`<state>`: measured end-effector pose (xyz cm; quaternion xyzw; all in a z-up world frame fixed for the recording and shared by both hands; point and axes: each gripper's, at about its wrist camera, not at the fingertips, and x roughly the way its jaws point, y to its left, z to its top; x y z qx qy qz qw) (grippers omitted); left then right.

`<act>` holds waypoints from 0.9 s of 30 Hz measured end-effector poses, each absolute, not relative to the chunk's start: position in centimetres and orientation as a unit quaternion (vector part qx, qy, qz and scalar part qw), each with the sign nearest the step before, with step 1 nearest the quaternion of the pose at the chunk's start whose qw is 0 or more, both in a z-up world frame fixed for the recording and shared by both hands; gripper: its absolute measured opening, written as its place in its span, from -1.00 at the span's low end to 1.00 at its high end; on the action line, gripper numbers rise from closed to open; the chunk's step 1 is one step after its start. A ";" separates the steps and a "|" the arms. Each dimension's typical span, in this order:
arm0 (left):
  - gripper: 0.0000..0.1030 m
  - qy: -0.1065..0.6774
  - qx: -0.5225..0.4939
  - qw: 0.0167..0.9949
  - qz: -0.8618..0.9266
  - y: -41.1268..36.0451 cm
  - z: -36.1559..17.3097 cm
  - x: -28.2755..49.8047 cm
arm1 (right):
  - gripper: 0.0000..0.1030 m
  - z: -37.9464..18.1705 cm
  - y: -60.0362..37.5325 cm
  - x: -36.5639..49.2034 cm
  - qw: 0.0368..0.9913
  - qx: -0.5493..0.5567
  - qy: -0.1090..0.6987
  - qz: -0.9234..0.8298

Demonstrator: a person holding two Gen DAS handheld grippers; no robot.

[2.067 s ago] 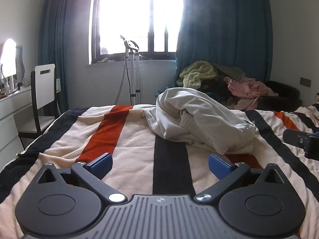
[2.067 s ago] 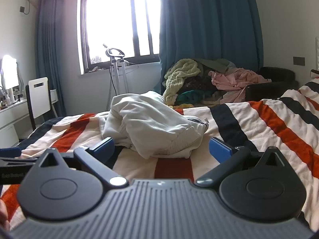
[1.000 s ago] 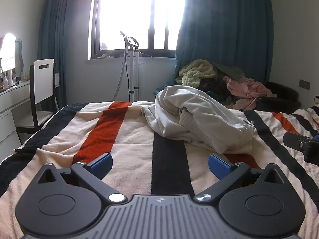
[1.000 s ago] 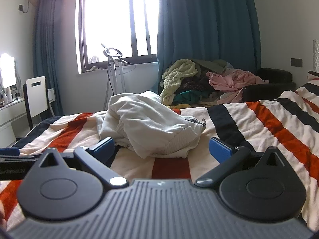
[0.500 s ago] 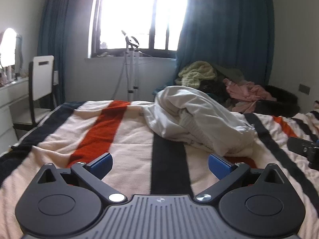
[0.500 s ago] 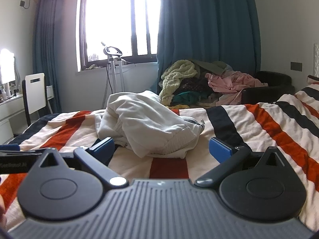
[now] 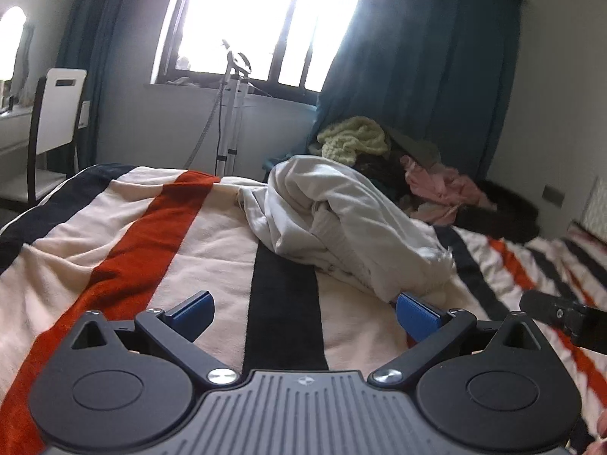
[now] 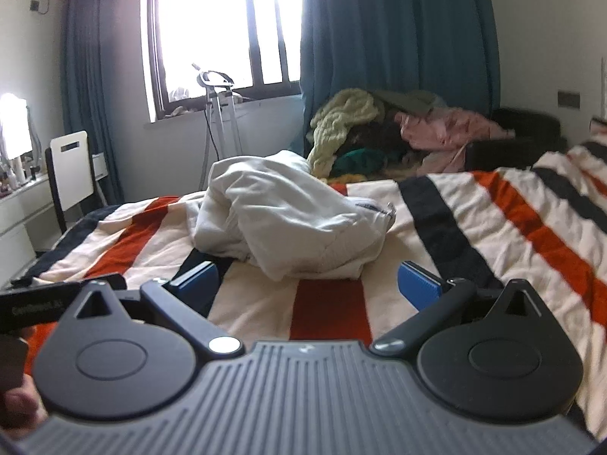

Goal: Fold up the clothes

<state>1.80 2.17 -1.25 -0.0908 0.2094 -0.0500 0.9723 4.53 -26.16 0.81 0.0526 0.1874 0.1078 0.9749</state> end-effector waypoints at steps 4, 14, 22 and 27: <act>1.00 0.195 -0.097 0.975 -0.032 2.5 -0.5 1.0 | 1.00 2.5 -26.8 6.2 0.976 0.061 0.177 0.109; 1.00 0.196 -0.108 0.974 -0.022 2.4 -0.4 1.2 | 0.95 -2.0 -34.0 22.6 0.883 0.351 0.266 0.161; 1.00 0.232 -0.120 0.965 -0.018 2.1 -3.0 5.0 | 0.64 -10.2 -33.4 30.1 0.815 0.454 0.317 0.171; 1.00 0.256 -0.127 0.958 -0.013 1.9 -4.8 7.6 | 0.64 -13.3 -33.3 32.9 0.796 0.490 0.302 0.191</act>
